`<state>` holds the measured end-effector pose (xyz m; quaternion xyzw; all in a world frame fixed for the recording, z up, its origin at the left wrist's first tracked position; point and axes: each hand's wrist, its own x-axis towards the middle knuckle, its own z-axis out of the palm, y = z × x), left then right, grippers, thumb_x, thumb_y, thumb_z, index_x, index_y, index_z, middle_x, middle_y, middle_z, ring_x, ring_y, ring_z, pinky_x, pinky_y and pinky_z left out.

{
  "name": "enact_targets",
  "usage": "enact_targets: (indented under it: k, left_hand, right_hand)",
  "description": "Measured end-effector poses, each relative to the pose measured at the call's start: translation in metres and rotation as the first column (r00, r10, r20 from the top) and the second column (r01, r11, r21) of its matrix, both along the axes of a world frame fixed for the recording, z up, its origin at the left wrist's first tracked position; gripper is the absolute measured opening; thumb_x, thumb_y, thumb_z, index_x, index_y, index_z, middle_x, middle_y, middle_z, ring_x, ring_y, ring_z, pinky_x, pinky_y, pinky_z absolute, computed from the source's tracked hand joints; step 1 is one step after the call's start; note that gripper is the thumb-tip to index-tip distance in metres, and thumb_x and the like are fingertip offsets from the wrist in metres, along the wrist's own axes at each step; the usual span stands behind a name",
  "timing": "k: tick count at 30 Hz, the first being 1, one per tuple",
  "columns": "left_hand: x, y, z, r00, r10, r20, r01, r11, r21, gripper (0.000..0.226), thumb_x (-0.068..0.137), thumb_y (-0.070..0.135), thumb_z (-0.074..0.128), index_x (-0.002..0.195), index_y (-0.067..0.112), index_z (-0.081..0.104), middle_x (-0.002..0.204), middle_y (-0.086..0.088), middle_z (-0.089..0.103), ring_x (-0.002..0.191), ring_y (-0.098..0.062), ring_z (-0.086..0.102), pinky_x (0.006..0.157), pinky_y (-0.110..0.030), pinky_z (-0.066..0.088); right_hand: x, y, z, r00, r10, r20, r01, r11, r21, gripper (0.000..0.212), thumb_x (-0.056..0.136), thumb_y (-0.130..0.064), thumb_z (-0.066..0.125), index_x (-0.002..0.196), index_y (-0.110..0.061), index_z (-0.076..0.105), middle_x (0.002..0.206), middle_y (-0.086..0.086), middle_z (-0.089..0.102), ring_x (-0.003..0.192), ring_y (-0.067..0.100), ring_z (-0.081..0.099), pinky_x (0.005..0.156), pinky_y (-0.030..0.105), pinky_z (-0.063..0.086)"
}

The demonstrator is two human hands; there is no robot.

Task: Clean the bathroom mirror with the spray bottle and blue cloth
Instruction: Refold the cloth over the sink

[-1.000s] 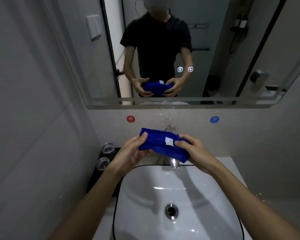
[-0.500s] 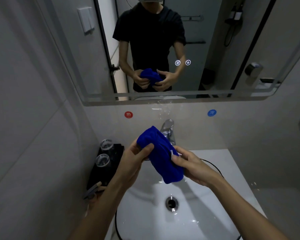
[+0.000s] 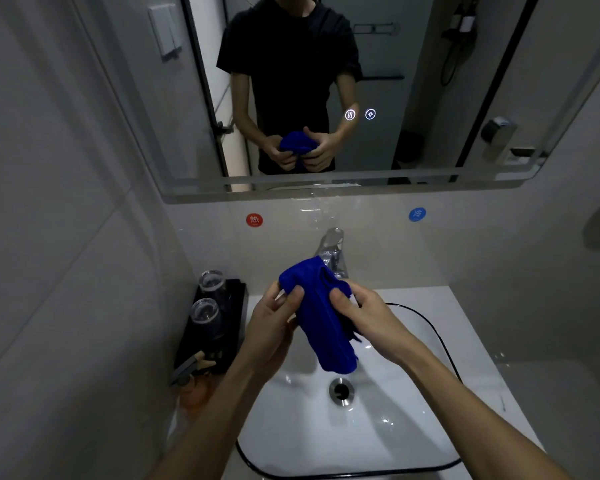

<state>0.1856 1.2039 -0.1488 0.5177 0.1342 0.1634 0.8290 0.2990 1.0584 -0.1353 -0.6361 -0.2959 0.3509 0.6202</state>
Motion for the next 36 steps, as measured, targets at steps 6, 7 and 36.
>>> enact_targets:
  k: [6,7,36]
  left_hand:
    - [0.002,-0.002,-0.005,0.998,0.044,-0.038,-0.050,0.979,-0.197,0.051,0.093,0.030,0.058,0.140,0.012,0.054,0.119,-0.008,0.073,0.108,-0.021,0.069,0.095,-0.038,0.052]
    - [0.002,-0.003,-0.006,0.998,0.040,-0.047,-0.050,0.967,-0.251,0.047,0.093,0.031,0.058,0.138,0.014,0.056,0.118,-0.008,0.074,0.106,-0.021,0.071,0.090,-0.038,0.054]
    - [-0.008,-0.002,-0.020,0.983,-0.175,0.050,0.173,0.813,-0.556,0.088,0.090,0.078,0.030,0.124,0.008,0.070,0.138,-0.021,0.060,0.125,-0.042,0.058,0.093,-0.054,0.054]
  right_hand:
    - [-0.006,0.010,0.003,0.984,-0.157,-0.081,0.151,0.986,-0.077,0.069,0.070,-0.092,0.033,0.091,-0.041,0.073,0.100,0.000,0.076,0.096,0.018,0.071,0.086,0.036,0.057]
    - [-0.005,0.011,0.005,0.985,-0.161,-0.068,0.154,0.983,-0.100,0.069,0.073,-0.091,0.028,0.086,-0.040,0.073,0.096,-0.002,0.076,0.093,0.015,0.072,0.083,0.035,0.057]
    - [-0.011,-0.007,-0.011,0.908,-0.353,-0.225,0.343,0.936,-0.083,0.035,0.094,-0.043,0.061,0.096,-0.009,0.067,0.094,0.005,0.075,0.085,0.017,0.069,0.064,0.027,0.052]
